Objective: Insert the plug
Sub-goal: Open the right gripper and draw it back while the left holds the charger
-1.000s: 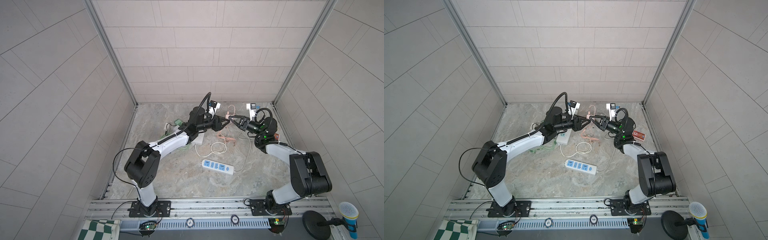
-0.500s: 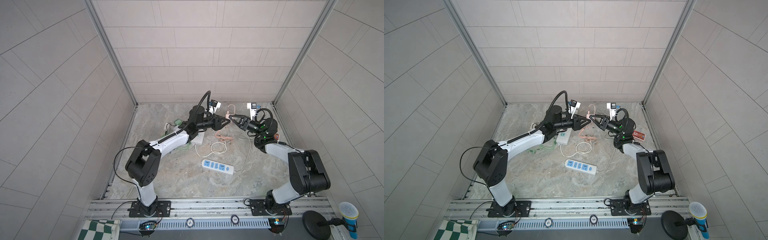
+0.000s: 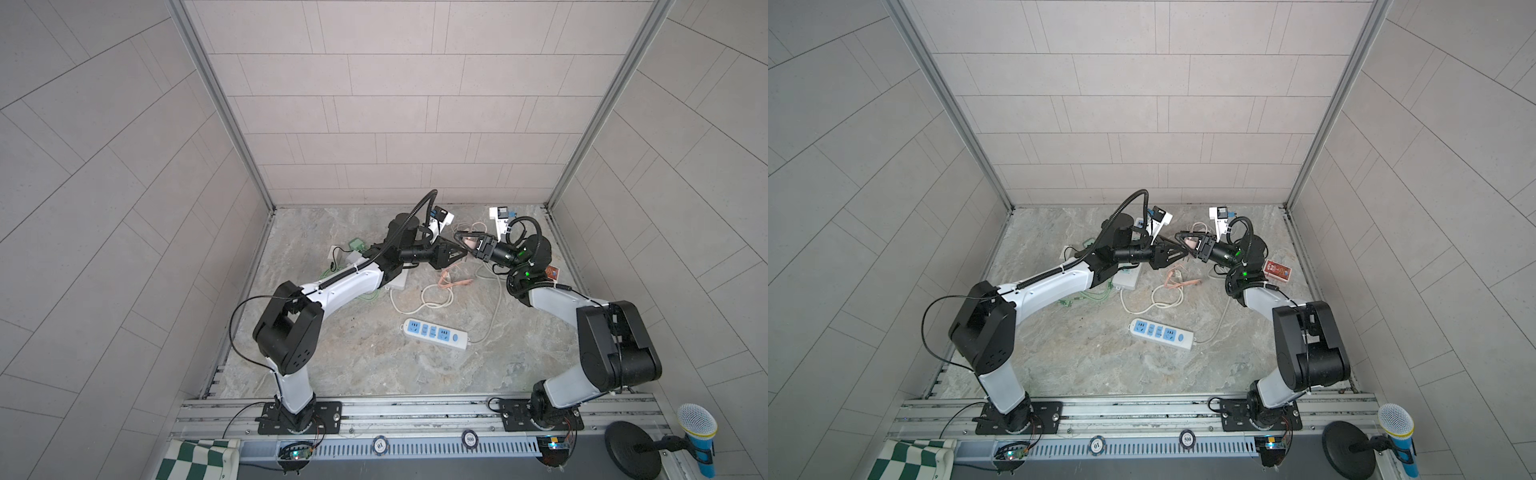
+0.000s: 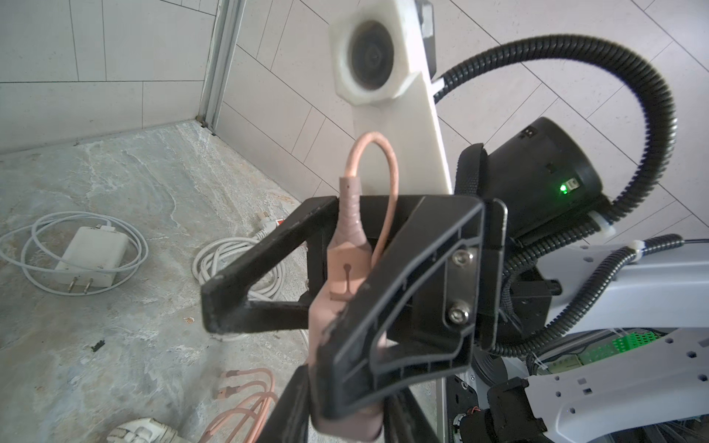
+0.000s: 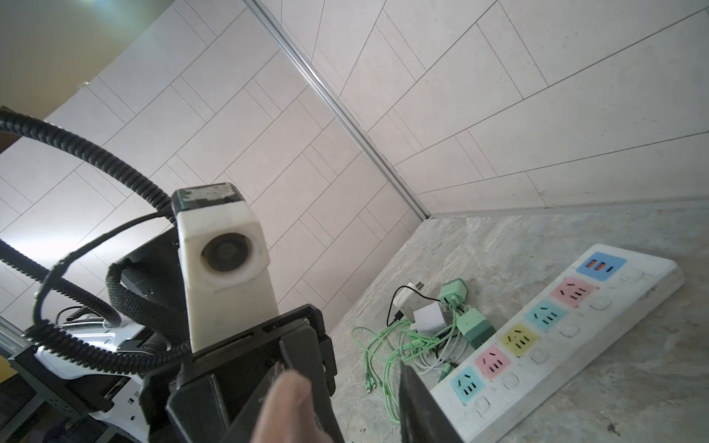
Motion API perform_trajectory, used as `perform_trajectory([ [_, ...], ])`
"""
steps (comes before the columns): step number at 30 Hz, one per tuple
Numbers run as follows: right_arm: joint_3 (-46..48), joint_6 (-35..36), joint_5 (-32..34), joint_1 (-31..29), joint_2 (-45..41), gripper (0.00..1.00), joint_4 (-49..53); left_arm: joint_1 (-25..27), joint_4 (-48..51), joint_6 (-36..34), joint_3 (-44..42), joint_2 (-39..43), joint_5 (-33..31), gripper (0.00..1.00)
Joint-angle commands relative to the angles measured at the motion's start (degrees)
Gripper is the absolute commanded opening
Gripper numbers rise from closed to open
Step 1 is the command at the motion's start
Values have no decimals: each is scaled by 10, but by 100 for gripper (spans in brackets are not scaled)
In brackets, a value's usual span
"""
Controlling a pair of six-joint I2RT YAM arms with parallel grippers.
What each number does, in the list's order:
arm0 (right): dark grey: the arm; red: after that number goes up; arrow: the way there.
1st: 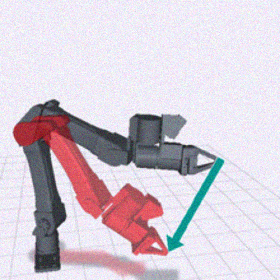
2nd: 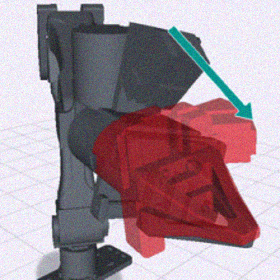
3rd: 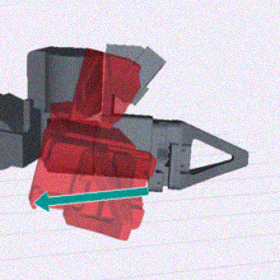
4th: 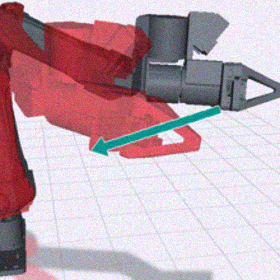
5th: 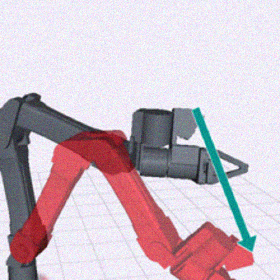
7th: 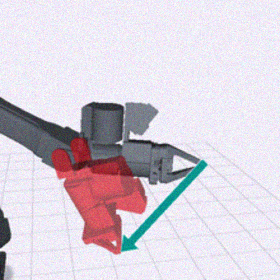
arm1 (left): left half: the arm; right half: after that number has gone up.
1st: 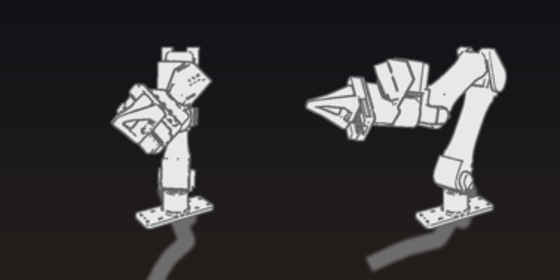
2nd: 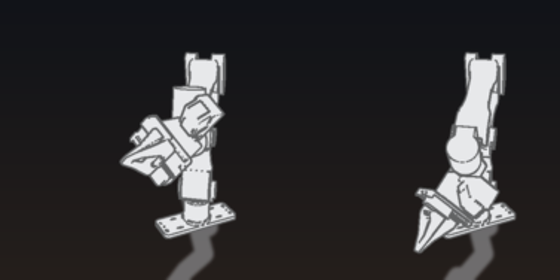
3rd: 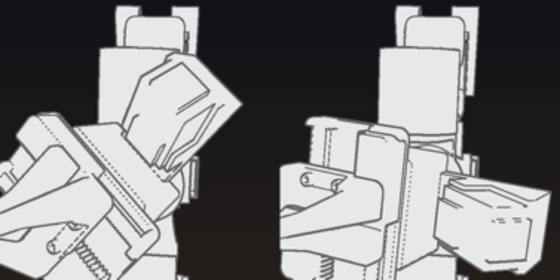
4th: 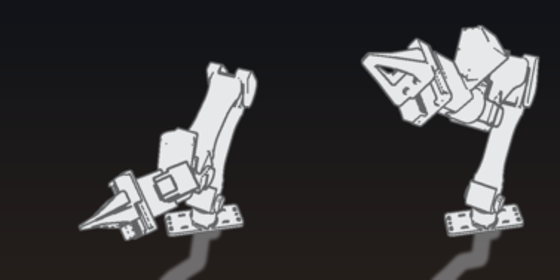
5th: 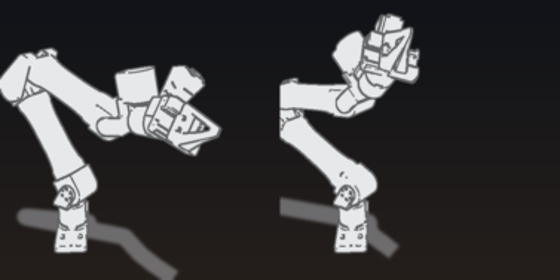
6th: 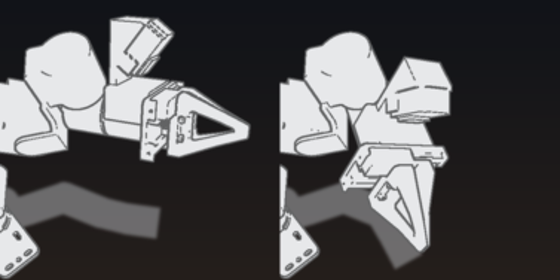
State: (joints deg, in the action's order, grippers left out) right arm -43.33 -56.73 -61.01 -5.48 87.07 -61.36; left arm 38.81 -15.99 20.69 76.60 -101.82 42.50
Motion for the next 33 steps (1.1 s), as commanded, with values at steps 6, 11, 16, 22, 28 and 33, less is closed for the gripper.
perform_trajectory([
  [6,-24,125,37,-1,-74,58,225,2,1,-39,12,8,-16,0],
  [11,-61,242,99,1,-130,67,450,1,30,-64,4,22,-69,0],
  [16,-108,292,193,3,-161,76,633,1,55,-93,1,33,-123,0],
  [22,-136,309,332,19,-168,76,775,2,56,-113,-19,50,-181,0],
  [28,-116,331,369,10,-221,69,805,5,39,-122,-56,72,-218,0],
  [33,-114,318,332,-30,-228,65,795,14,-1,-135,-102,90,-229,0],
])
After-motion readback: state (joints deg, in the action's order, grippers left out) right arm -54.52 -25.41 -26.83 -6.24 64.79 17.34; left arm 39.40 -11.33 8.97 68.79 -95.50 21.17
